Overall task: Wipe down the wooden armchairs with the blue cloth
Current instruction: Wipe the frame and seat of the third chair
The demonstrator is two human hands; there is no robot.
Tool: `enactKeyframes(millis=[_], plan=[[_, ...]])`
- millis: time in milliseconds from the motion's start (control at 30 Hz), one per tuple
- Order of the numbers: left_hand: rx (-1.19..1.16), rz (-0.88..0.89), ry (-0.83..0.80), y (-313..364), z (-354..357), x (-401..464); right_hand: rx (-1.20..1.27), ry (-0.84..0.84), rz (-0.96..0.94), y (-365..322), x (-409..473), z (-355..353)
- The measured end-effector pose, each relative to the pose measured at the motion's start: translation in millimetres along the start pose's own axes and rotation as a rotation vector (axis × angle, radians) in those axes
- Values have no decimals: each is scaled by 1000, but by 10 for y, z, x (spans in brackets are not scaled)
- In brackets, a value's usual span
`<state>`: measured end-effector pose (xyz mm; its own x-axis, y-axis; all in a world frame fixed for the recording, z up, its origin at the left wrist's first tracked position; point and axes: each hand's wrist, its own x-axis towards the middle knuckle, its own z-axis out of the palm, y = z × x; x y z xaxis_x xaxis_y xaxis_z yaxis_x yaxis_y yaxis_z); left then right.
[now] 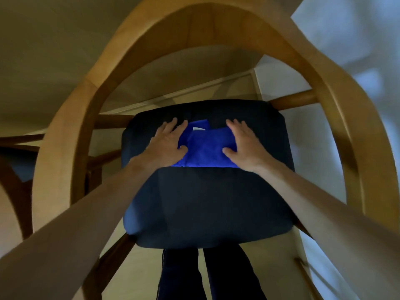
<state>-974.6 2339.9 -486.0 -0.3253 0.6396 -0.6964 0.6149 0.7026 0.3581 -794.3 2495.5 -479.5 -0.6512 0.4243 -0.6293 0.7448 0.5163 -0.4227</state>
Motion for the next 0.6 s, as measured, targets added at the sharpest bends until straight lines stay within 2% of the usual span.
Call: enactKeyframes(millis=[133,233,367,467,533,600], plan=[[20,134,130,-1,149,-197,-156,-46,-84,-45,-72,205],[21,92,123,25,247,-318,-281,-14,-211,-37,-153,230],[371,86,29,95,329,-369,-396,-43,-324,-129,-174,261],[507,178,135,111,381,-421,-464,-52,-349,-225,-185,380],[448,193,153,68,403,-460,-485,-29,-426,-283,-196,482],[302,163,86,11,415,-492,-376,-49,-478,-322,-209,548]])
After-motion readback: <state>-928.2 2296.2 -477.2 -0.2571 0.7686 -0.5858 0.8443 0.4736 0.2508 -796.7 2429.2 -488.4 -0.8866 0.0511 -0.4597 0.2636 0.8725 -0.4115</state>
